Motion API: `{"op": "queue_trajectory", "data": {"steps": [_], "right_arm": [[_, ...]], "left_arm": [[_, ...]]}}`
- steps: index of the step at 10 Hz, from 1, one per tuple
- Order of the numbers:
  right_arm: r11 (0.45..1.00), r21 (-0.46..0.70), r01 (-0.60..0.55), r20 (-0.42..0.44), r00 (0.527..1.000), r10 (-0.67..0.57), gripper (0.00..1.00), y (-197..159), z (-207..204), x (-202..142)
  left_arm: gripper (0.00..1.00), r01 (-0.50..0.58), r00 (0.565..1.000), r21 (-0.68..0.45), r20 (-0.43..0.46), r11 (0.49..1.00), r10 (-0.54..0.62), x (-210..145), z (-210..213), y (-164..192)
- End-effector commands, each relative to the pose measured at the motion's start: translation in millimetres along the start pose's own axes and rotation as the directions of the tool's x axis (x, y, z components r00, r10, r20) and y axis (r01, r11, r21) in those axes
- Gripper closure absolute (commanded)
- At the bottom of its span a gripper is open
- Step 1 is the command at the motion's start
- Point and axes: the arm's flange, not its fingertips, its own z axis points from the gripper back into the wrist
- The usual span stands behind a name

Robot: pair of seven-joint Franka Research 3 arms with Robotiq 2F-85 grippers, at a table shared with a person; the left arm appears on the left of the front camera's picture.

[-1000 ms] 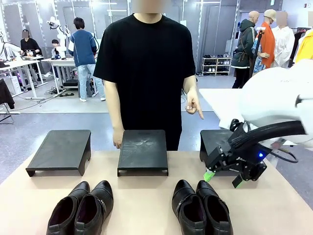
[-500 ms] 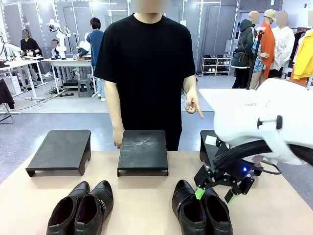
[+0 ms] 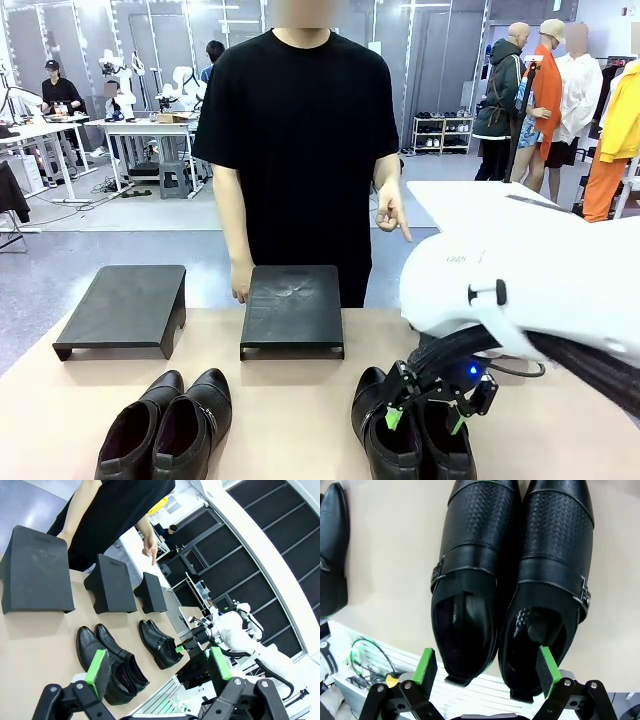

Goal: Place the shoes on the stand as instructed by the person.
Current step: Pick up one pair of Shoes and place it on the Shoes Stand indicated by the person.

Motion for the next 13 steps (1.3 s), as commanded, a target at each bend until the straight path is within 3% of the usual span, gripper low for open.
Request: {"op": "queue_trajectory", "data": {"steps": [1,6,7,8,9,10,13], "right_arm": [[0.998,-0.04,0.042,0.024,0.999,-0.041,0.0,-4,-21,-4],[0.993,-0.112,0.035,0.026,0.999,-0.032,0.0,-1,-47,5],[0.992,-0.124,0.026,0.017,1.0,-0.024,0.24,1,-50,5],[0.99,-0.14,0.015,0.002,1.0,-0.014,0.6,3,-54,4],[0.988,-0.152,0.015,-0.003,1.0,-0.016,0.84,2,-56,2],[0.986,-0.163,0.014,-0.006,1.0,-0.015,1.0,2,-58,2],[0.982,-0.186,0.014,0.017,1.0,-0.011,0.97,7,-63,5]], "left_arm": [[0.0,0.015,1.0,-0.011,-0.003,1.0,-0.015,2,1,0],[0.0,0.015,1.0,-0.011,-0.003,1.0,-0.015,2,1,0],[0.0,0.015,1.0,-0.011,-0.003,1.0,-0.015,2,1,0],[0.0,0.015,1.0,-0.011,-0.003,1.0,-0.015,2,1,0],[0.0,0.015,1.0,-0.011,-0.003,1.0,-0.015,2,1,0],[0.0,0.015,1.0,-0.011,-0.003,1.0,-0.015,2,1,0],[0.0,0.015,1.0,-0.011,-0.003,1.0,-0.015,2,1,0]]}}
